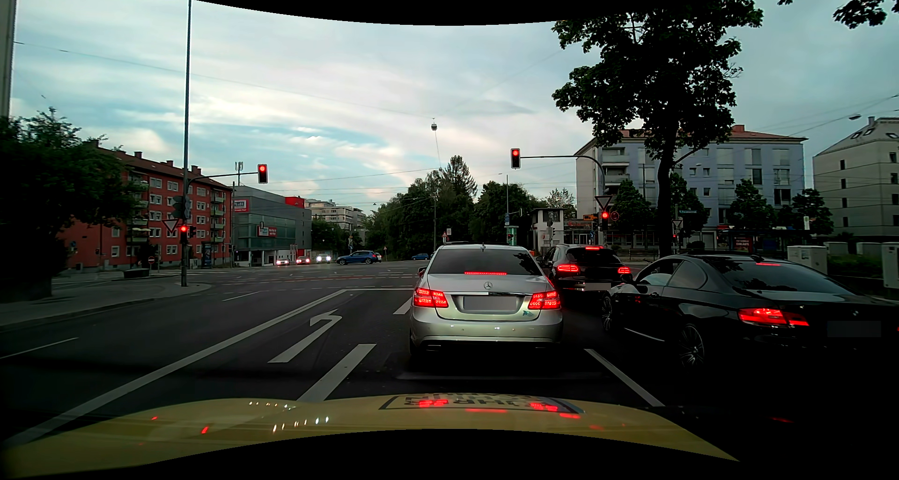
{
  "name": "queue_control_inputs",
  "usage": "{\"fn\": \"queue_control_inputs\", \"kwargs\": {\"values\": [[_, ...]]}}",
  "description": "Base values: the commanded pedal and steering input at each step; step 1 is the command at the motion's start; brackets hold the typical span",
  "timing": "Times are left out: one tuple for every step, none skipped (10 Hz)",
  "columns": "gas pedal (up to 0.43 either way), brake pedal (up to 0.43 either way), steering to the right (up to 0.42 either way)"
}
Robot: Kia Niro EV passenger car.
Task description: Follow the waypoints while adhering to traffic rules and regulations
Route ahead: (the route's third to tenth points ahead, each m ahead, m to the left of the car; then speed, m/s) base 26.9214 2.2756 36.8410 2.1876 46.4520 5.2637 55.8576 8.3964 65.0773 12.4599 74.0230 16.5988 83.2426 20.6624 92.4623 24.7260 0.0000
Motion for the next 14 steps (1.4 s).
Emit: {"fn": "queue_control_inputs", "kwargs": {"values": [[0.000,0.256,-0.004],[0.000,0.256,-0.004],[0.000,0.250,-0.004],[0.000,0.250,-0.004],[0.000,0.250,-0.004],[0.000,0.250,-0.004],[0.000,0.250,-0.004],[0.000,0.250,-0.004],[0.000,0.250,-0.004],[0.000,0.244,-0.004],[0.000,0.244,-0.004],[0.000,0.244,-0.004],[0.000,0.250,-0.004],[0.000,0.244,-0.004]]}}
